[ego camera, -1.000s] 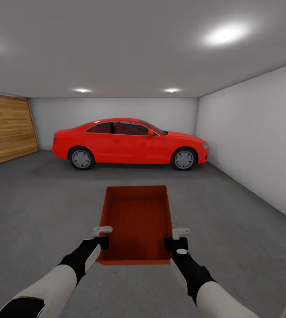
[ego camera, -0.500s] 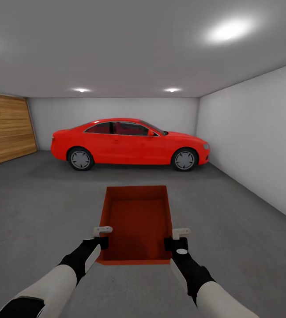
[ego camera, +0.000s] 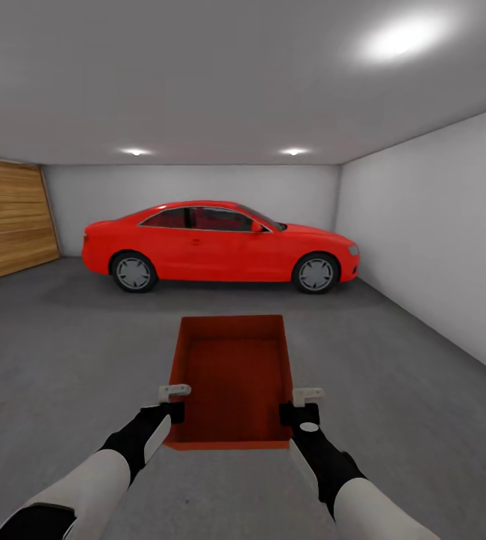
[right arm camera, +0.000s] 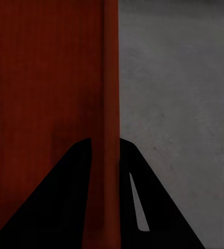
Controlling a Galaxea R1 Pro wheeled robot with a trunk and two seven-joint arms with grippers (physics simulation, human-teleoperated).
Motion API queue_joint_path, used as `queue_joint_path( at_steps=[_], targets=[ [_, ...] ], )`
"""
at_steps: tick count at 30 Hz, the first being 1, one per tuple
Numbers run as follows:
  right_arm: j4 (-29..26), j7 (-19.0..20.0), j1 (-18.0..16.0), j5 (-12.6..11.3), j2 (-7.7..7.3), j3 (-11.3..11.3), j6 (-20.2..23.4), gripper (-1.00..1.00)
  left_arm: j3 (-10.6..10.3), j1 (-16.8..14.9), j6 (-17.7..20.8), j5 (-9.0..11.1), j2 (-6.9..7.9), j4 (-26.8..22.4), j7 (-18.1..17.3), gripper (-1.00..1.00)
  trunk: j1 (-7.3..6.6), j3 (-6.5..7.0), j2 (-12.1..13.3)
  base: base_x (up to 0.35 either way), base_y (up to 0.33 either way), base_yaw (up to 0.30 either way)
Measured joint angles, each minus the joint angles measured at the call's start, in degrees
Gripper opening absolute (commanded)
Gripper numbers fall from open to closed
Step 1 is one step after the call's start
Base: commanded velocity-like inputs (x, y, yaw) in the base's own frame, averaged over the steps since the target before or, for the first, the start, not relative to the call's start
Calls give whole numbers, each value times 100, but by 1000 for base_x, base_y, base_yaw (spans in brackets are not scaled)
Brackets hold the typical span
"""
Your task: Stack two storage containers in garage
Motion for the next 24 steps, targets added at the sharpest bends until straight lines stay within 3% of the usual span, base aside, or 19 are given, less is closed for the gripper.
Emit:
queue_joint_path(
  at_steps=[24],
  targets=[
    [1,-2,0,-4,0,3,0,-100,0,0,-6,1,0,7,-2,-100,0,0,0,321,0,0]
  ],
)
